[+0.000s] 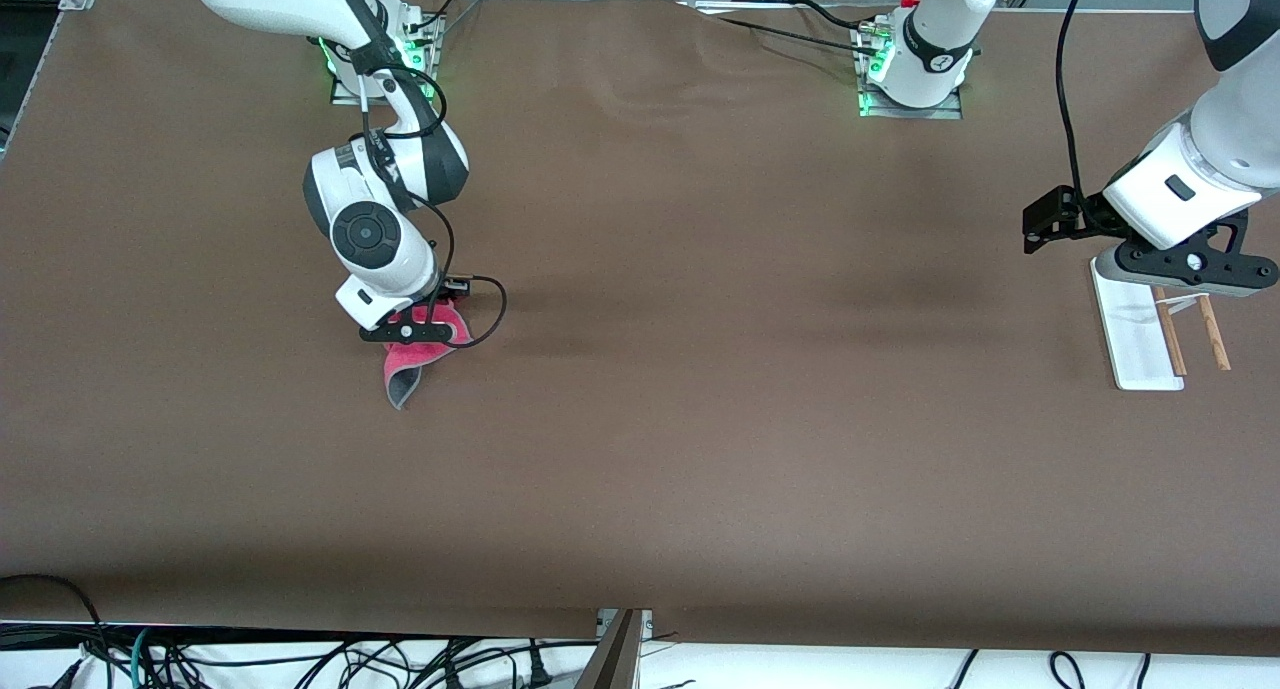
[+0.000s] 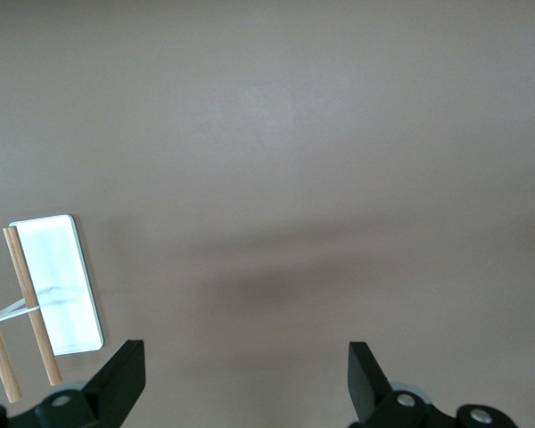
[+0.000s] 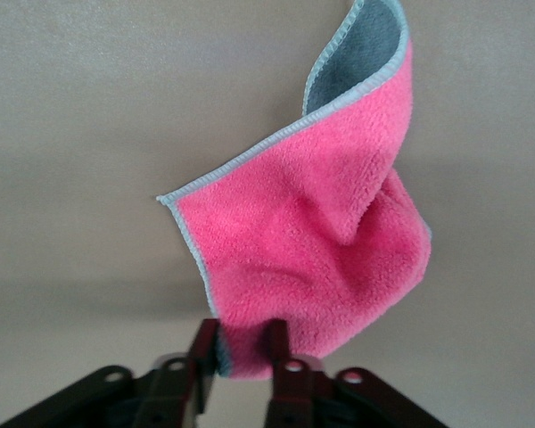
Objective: Pass towel and hang on rack
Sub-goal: 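Lift the pink towel with the right gripper toward the table's middle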
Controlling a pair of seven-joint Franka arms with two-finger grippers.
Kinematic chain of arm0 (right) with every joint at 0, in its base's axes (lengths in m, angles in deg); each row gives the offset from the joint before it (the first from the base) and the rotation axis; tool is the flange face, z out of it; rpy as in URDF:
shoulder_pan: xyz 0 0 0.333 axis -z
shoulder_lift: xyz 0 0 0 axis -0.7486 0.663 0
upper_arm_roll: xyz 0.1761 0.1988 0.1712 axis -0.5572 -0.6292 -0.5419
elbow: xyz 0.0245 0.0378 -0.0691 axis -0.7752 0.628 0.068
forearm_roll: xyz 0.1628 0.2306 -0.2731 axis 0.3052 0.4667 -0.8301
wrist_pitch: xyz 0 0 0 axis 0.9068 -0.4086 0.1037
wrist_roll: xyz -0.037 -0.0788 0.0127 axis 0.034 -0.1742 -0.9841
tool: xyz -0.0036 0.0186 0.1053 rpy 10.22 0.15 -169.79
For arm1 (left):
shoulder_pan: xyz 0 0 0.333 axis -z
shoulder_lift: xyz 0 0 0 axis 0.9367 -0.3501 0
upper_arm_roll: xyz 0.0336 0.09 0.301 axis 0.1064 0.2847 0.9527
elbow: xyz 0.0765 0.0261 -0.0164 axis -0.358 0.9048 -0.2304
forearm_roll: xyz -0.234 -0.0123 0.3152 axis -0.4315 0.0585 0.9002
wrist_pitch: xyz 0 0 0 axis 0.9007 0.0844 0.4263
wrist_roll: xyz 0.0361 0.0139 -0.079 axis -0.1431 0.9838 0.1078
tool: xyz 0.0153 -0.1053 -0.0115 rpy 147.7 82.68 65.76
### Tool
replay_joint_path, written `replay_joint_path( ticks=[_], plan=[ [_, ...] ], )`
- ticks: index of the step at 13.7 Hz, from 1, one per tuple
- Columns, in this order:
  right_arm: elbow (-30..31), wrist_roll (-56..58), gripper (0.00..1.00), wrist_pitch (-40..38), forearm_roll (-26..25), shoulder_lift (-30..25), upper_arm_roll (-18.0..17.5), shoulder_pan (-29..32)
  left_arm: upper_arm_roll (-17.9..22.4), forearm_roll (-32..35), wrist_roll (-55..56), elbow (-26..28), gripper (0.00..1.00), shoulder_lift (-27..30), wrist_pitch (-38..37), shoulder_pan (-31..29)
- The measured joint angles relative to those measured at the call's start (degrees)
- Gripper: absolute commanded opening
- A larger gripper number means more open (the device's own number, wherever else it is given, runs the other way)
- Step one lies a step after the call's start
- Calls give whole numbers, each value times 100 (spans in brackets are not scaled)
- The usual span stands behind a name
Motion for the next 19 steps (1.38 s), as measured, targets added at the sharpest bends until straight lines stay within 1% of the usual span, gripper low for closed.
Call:
replay_joint_path(
  ticks=[5,8,9,11,12,15,17,19],
  plan=[
    [-18,48,0,-52,-6,-8,7,3,-1,0,0,0,100,0,0,18],
    [-174,165,0,-126,-7,-85,31,6,-1,0,0,0,100,0,0,18],
    [-301,167,0,-307,-6,-124,31,5,-1,0,0,-1,100,0,0,18],
    [-769,168,0,-998,54,-193,20,-1,-1,0,0,-1,100,0,0,19],
    [-1092,168,0,-1412,182,-211,14,-5,-1,0,0,-2,100,0,0,19],
    [-2143,167,0,-2553,816,-221,-6,-13,0,0,0,-1,100,-1,-18,19],
    [-2657,100,0,-3090,1354,-206,-9,-15,9,0,0,-2,100,-1,-60,17],
    [-3022,-203,0,-3393,1997,-188,-11,-17,19,0,0,-2,100,-3,-108,7]
  ],
)
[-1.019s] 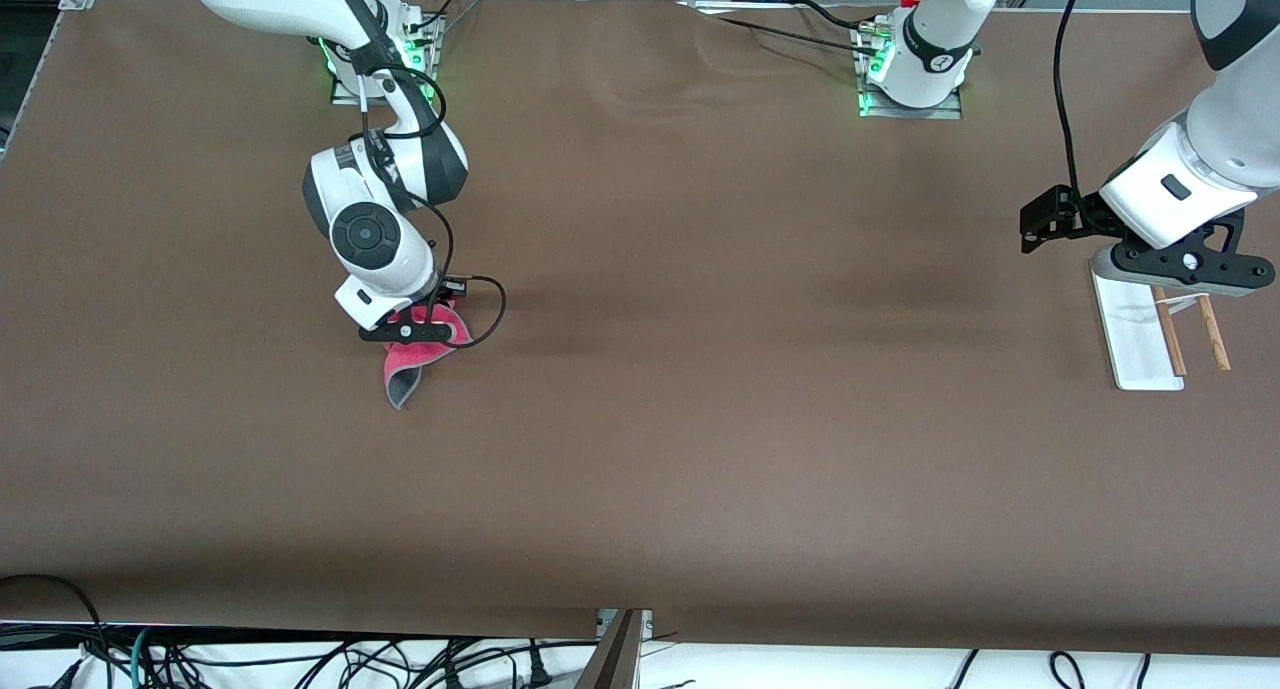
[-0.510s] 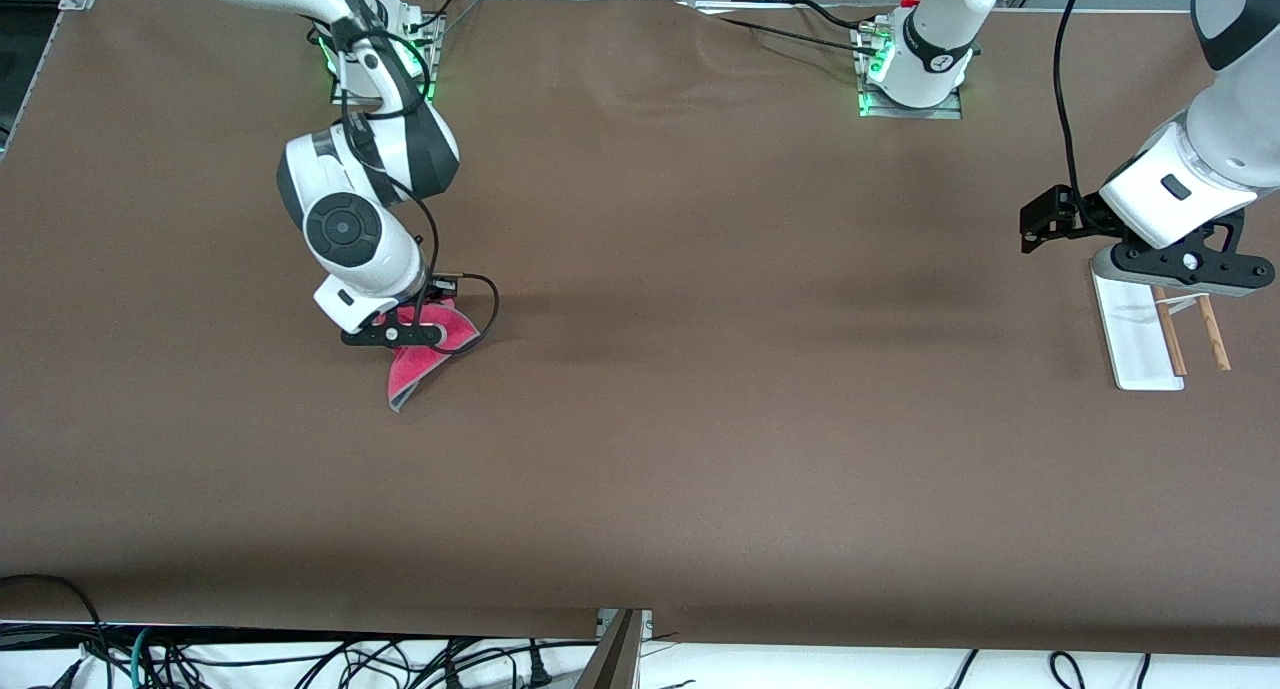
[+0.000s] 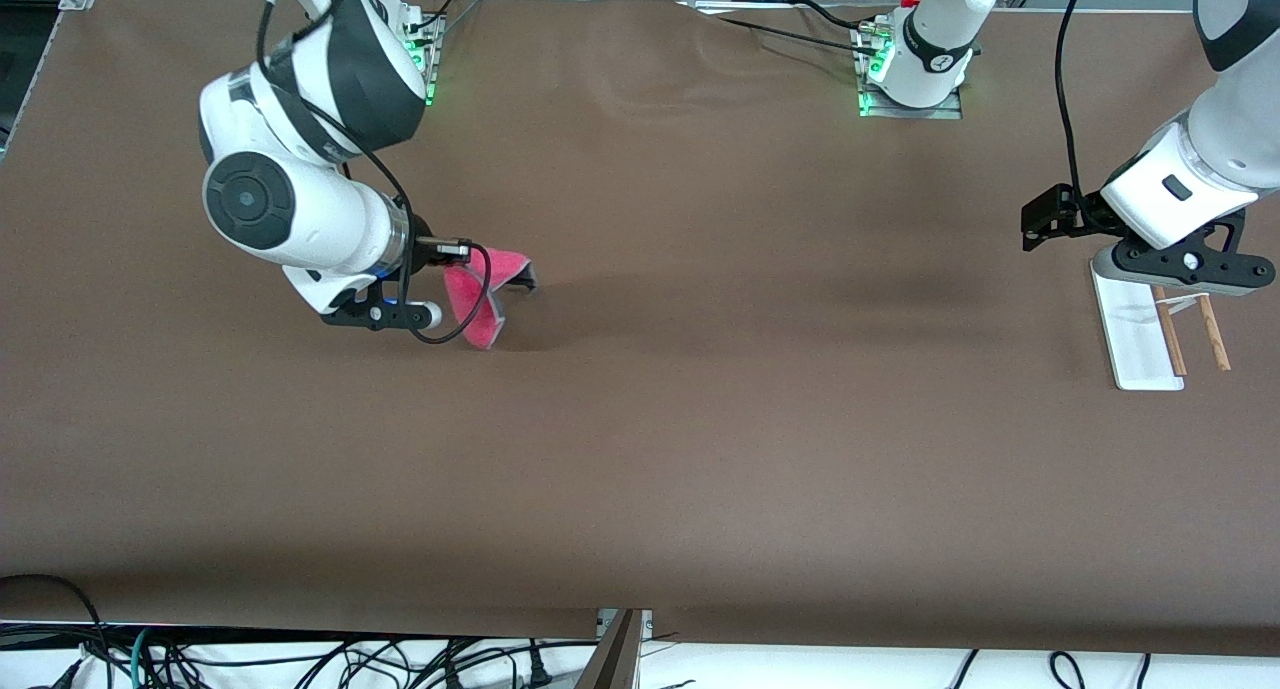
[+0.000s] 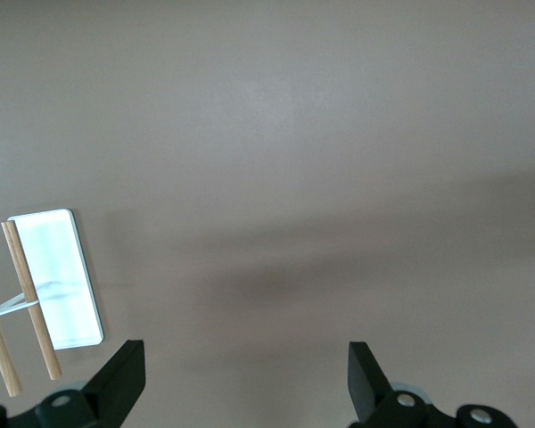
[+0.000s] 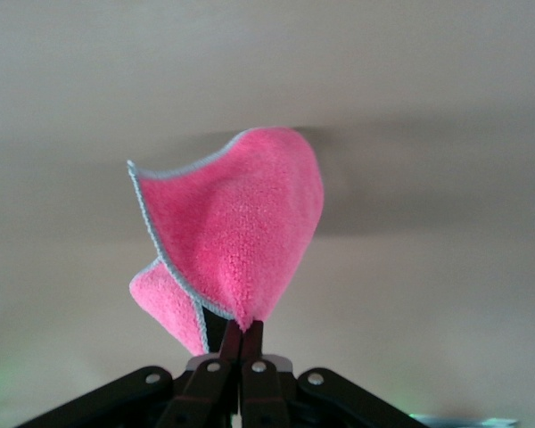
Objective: Pass towel and hang on rack
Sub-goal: 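Lift the pink towel with the right gripper toward the table's middle, then hold the towel out while the left gripper reaches and grasps it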
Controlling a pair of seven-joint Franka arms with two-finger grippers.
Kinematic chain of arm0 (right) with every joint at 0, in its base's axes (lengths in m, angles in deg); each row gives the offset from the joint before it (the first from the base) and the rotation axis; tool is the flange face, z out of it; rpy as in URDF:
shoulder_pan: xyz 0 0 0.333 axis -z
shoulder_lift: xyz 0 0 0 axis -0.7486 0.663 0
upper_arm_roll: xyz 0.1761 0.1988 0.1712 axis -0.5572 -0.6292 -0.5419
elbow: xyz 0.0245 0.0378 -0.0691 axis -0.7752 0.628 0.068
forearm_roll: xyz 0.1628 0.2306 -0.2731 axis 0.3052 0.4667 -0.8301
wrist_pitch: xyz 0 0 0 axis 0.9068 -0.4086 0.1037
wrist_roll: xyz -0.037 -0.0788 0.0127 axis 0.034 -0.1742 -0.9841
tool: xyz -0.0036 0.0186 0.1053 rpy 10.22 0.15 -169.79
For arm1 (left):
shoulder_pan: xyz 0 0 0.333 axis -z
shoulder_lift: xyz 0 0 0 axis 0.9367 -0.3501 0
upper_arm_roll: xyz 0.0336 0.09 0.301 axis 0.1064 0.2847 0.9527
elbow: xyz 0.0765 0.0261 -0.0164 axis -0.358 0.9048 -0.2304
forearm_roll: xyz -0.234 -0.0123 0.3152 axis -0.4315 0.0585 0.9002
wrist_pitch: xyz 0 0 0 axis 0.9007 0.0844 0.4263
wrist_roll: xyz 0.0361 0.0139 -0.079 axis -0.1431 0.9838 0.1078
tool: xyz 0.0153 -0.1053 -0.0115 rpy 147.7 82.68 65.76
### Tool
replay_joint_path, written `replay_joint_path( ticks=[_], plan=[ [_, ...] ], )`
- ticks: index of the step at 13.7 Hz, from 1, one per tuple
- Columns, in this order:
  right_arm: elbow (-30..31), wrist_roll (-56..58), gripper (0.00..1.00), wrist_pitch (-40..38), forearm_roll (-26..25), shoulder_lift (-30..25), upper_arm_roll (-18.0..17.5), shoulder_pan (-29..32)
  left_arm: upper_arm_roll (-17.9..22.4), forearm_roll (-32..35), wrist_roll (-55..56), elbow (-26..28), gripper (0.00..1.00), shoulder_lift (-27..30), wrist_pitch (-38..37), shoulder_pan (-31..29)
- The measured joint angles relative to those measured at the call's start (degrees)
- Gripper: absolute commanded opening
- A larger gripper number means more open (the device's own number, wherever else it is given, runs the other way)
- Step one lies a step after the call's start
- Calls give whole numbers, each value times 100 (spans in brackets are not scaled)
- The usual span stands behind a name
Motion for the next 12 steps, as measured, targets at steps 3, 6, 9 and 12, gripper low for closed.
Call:
replay_joint_path(
  ticks=[3,6,9,12],
  plan=[
    [-327,-778,0,-105,1304,18,-11,-10,0,0,0,0,100,-2,-62,0],
    [-613,-1745,0,-8,2409,91,-74,-168,8,0,0,0,100,-43,-74,-8],
    [-850,-2841,0,516,3567,239,-98,-506,15,-79,0,-1,100,-128,-78,-7],
    [-884,-3557,0,1293,4340,322,-106,-834,-5,-824,-143,0,100,-253,-104,0]
  ],
)
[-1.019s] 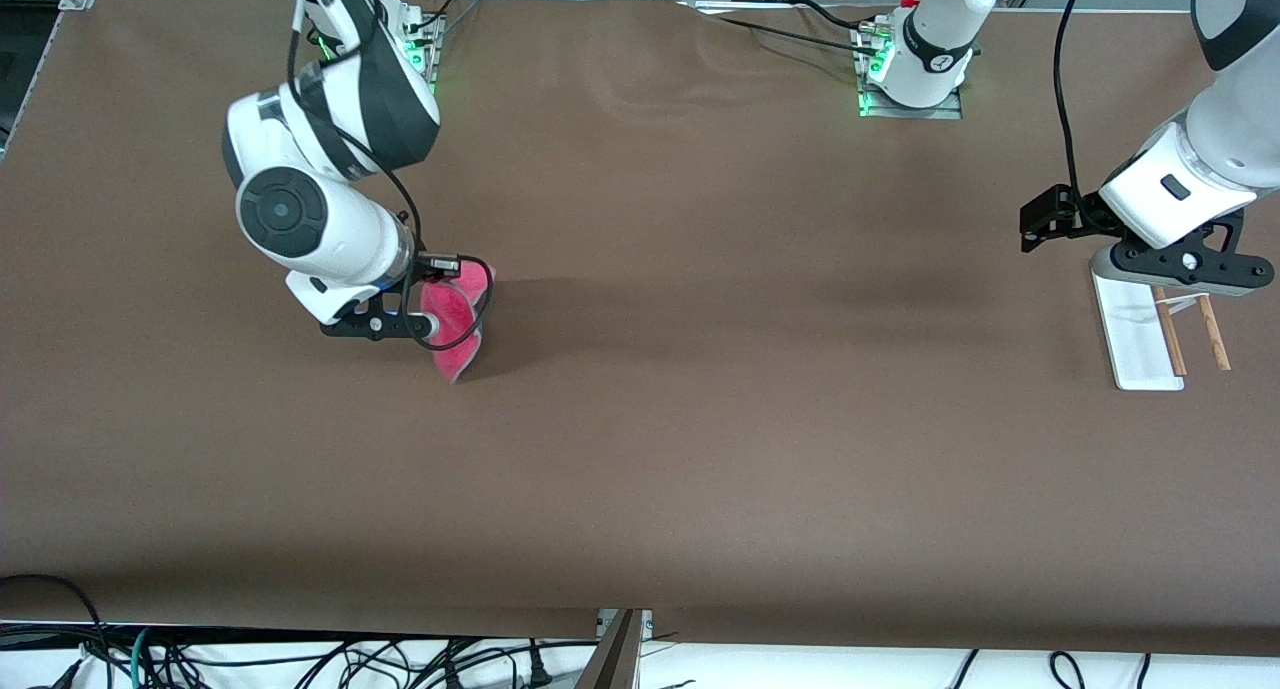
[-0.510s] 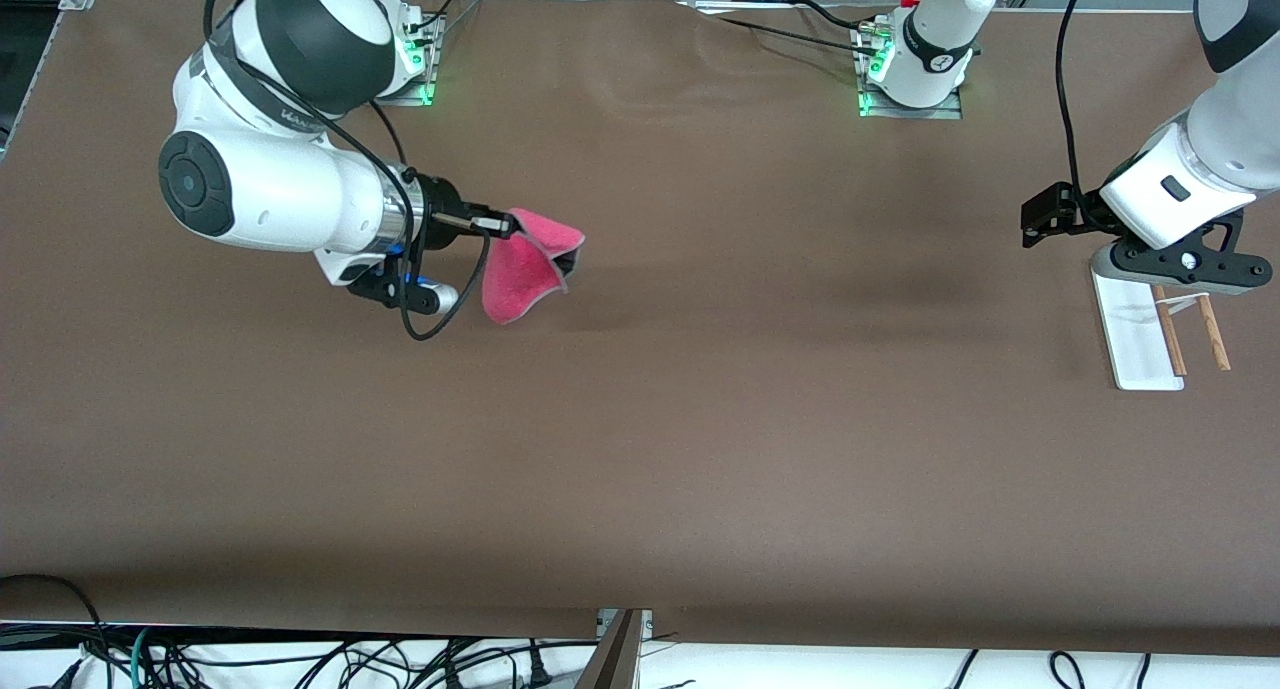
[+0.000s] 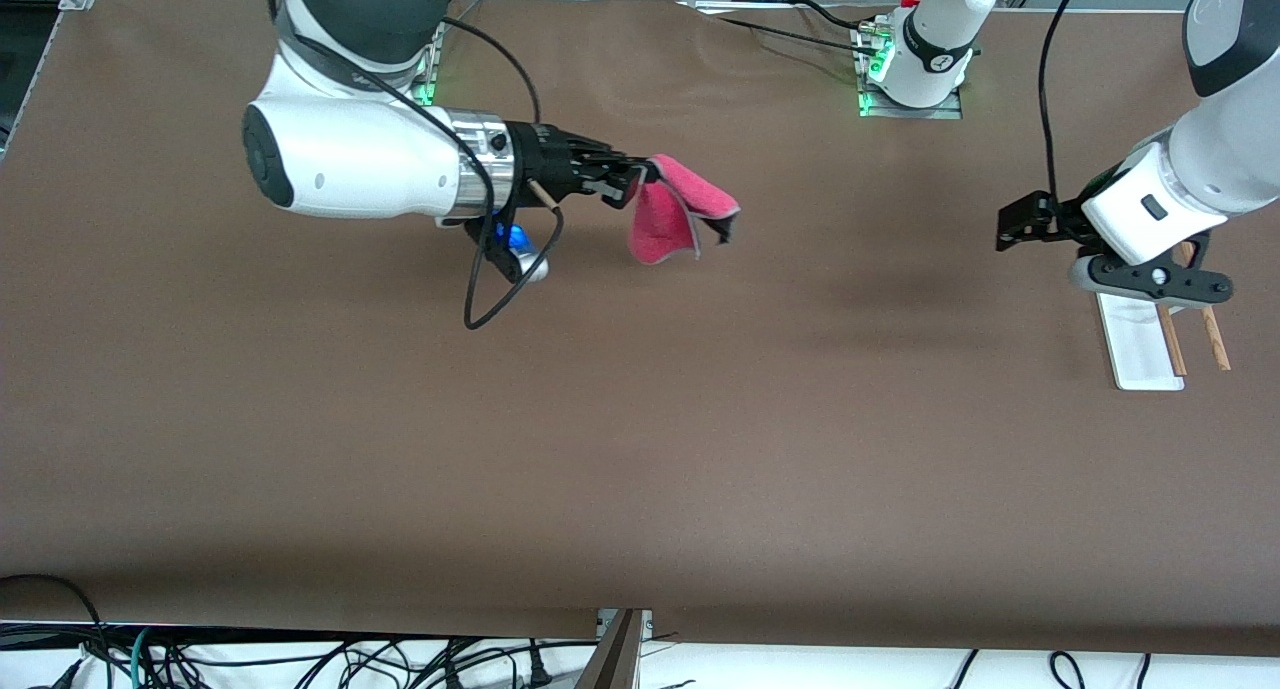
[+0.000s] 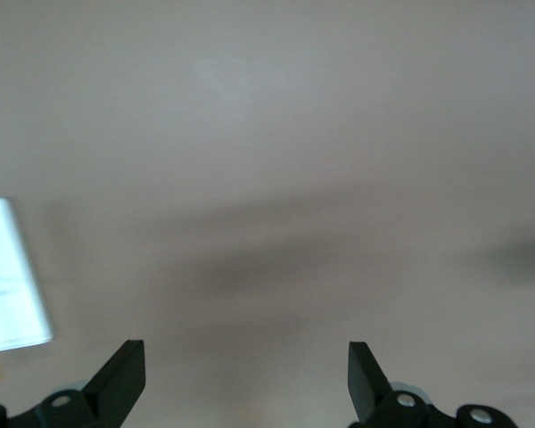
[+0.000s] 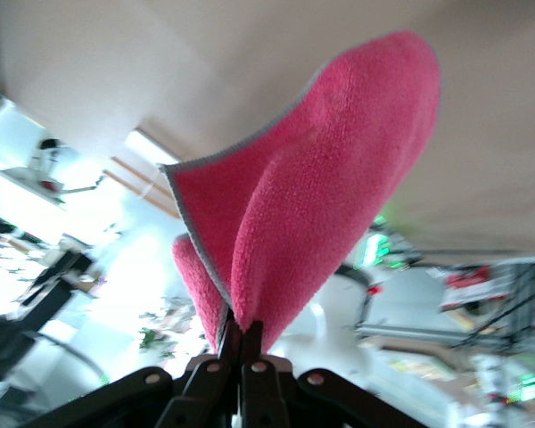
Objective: Pass towel and hang on rack
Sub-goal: 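Hold the towel out while the left gripper reaches and grasps it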
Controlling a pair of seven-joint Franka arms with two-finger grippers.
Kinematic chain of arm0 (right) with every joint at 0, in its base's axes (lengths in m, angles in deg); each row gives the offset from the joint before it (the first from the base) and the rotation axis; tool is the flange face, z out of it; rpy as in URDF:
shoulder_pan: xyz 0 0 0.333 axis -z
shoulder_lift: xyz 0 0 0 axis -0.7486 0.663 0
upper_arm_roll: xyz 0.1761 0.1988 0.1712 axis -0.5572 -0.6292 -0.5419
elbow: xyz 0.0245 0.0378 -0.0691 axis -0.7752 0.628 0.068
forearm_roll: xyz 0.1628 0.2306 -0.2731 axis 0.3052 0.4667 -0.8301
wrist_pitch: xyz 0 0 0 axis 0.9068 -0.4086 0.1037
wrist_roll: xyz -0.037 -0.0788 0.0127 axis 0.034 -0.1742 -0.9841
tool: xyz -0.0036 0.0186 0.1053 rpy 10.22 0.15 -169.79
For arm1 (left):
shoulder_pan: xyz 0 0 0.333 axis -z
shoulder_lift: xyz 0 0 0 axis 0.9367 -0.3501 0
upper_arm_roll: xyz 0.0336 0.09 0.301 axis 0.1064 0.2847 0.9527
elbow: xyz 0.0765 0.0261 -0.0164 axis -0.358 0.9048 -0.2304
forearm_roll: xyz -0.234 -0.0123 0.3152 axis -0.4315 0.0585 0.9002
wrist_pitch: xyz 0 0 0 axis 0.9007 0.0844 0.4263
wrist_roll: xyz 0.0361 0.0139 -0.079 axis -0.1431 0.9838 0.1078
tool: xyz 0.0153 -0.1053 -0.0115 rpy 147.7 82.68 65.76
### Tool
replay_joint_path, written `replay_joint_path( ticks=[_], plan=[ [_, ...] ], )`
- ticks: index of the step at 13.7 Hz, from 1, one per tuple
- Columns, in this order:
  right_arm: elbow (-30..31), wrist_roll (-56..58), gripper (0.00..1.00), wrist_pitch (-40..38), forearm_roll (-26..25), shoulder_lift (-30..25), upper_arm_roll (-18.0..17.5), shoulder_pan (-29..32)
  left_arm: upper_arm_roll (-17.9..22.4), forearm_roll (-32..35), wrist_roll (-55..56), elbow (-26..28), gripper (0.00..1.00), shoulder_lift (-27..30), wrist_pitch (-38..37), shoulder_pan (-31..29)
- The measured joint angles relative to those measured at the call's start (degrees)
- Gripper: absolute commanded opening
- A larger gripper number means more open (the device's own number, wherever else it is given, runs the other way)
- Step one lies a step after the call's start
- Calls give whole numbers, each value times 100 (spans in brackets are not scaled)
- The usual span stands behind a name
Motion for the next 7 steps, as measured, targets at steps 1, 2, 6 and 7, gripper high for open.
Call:
replay_joint_path(
  ticks=[1,2,6,7],
  plan=[
    [-2,-135,0,237,183,26,-1,-125,-1,-165,-169,0,100,-70,0,-1],
    [-3,-251,0,488,389,56,-3,-252,3,-354,-396,0,100,-144,1,-7],
    [-17,-740,0,1187,674,140,-4,-547,19,-1495,-1478,6,100,-327,-3,-78],
    [-31,-827,0,1281,676,142,-4,-591,22,-1742,-1856,14,100,-362,-12,-95]
  ],
)
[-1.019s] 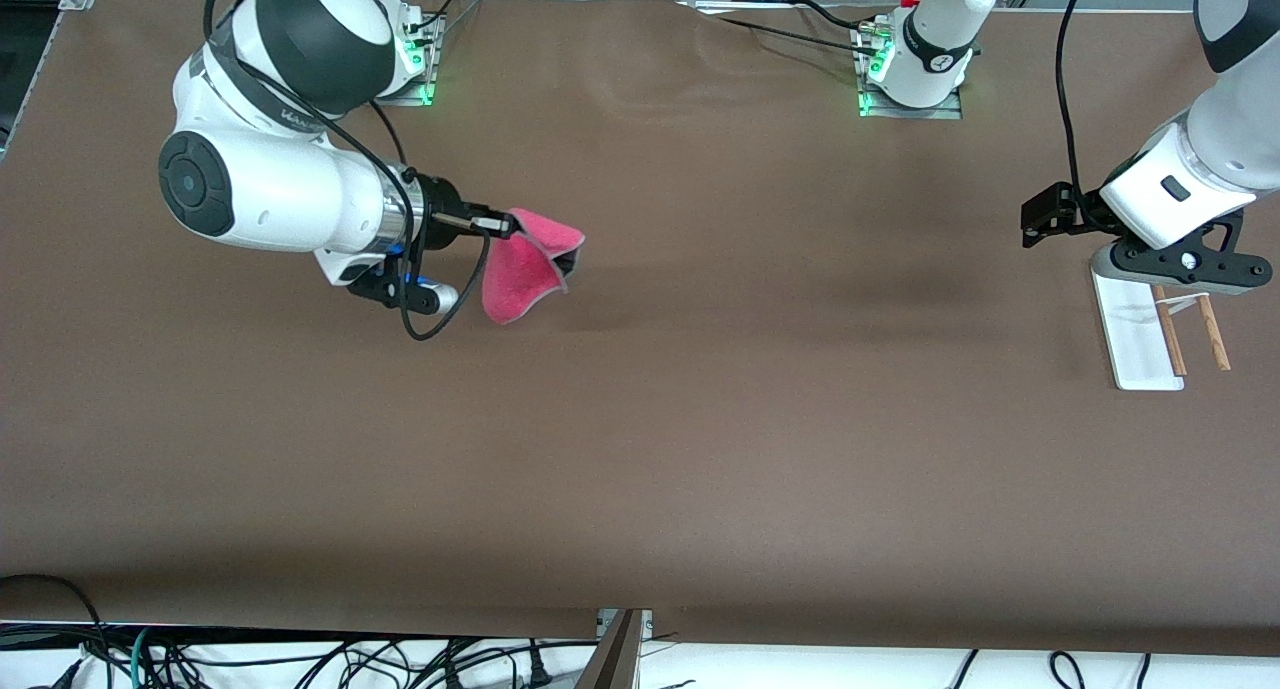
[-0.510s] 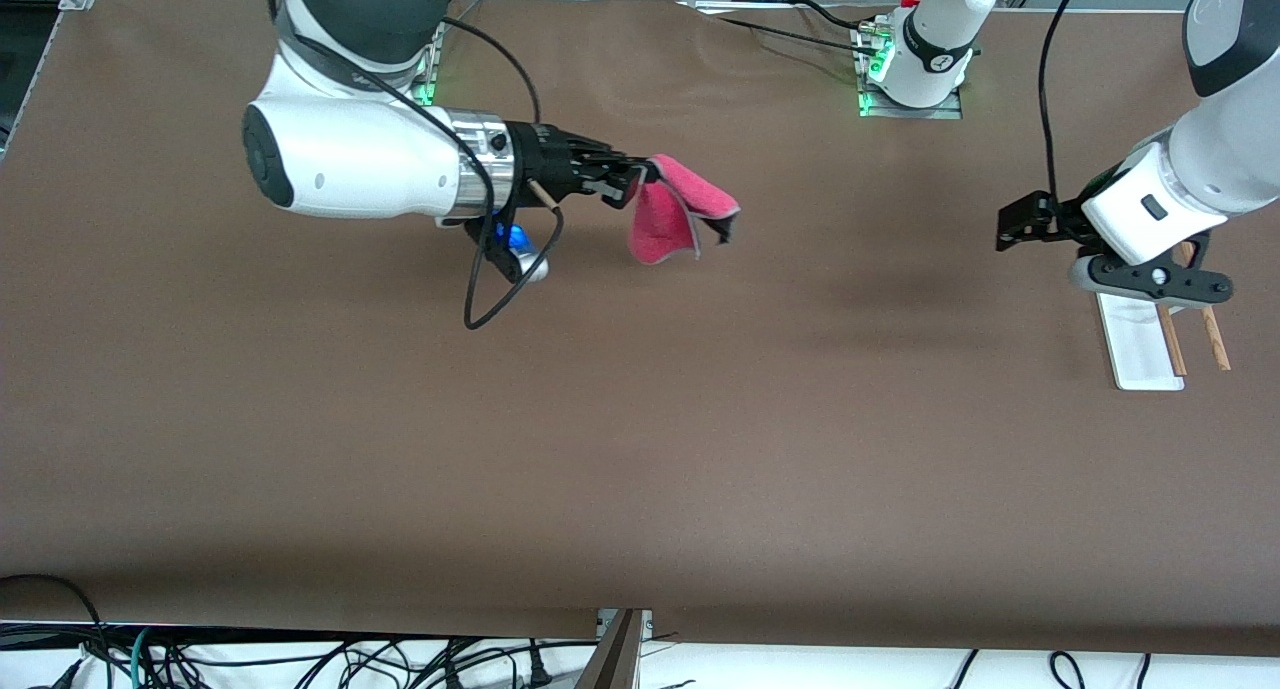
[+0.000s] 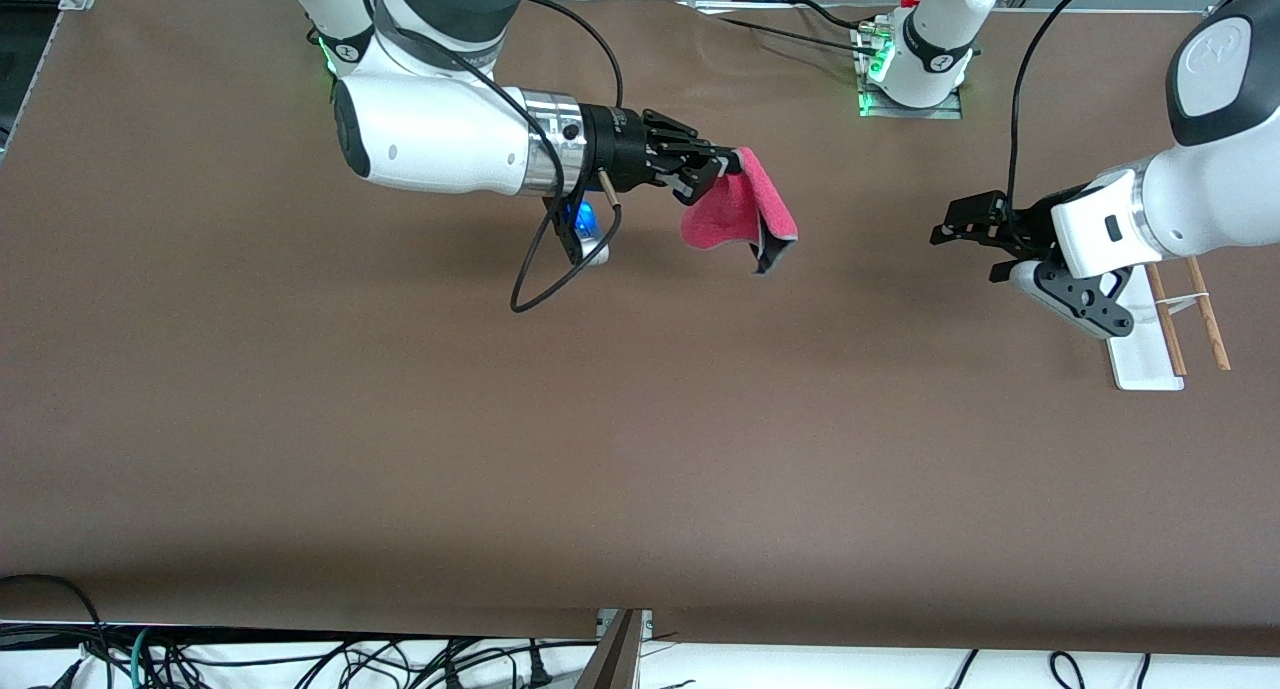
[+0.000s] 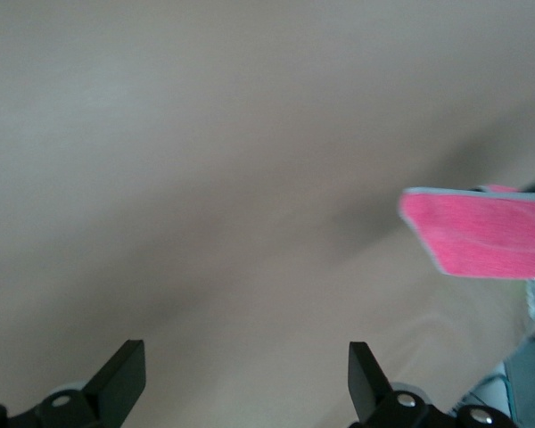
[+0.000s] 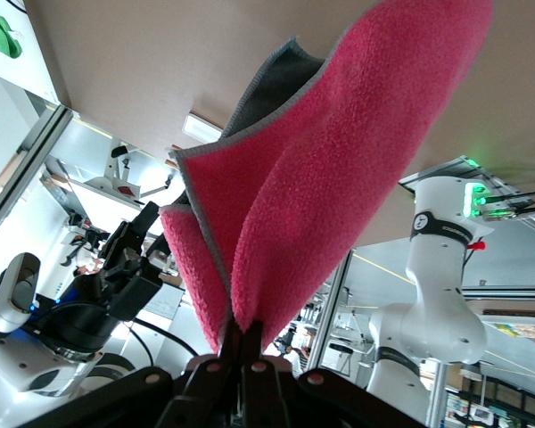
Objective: Pass towel and hang on rack
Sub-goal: 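Hold the towel out while the left gripper reaches and grasps it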
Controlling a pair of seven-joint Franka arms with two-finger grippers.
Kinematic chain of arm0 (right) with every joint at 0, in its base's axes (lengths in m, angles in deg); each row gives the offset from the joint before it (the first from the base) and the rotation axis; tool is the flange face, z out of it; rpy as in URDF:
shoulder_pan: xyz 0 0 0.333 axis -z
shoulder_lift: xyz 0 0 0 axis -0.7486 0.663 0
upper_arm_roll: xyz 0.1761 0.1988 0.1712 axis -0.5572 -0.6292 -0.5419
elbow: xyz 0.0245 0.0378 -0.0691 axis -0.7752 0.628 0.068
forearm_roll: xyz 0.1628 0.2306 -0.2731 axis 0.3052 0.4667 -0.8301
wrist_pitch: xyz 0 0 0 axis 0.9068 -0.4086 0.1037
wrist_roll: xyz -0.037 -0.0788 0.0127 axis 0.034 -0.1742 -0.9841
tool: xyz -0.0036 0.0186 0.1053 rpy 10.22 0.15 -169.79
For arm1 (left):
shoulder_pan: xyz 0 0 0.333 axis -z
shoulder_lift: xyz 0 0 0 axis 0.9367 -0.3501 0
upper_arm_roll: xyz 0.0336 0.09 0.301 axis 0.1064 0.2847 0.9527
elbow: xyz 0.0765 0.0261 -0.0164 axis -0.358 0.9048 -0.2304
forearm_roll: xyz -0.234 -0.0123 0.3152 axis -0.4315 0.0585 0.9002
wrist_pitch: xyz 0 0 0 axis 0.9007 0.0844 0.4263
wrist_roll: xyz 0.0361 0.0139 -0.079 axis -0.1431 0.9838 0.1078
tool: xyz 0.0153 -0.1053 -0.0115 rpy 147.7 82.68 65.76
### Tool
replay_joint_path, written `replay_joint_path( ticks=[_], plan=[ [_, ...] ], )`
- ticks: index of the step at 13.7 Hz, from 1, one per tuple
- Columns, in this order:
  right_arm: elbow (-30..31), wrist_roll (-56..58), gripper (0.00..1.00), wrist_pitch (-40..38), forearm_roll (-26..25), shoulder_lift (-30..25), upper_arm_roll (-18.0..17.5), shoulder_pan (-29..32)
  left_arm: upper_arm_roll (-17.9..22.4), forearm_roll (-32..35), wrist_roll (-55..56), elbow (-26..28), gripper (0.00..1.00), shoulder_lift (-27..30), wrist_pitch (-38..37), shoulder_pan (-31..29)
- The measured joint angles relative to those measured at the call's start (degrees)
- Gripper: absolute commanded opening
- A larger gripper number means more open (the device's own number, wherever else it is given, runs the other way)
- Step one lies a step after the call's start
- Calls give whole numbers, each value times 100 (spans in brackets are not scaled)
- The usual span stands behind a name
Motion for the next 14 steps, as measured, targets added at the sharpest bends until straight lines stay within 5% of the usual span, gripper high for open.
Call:
replay_joint_path(
  ticks=[6,14],
  plan=[
    [-14,-130,0,282,32,5,-76,-73,12,-1465,-2865,267,100,-221,-18,-46],
    [-17,-145,0,315,33,6,-95,-81,-119,-3227,-5338,601,100,-737,348,2]
  ],
)
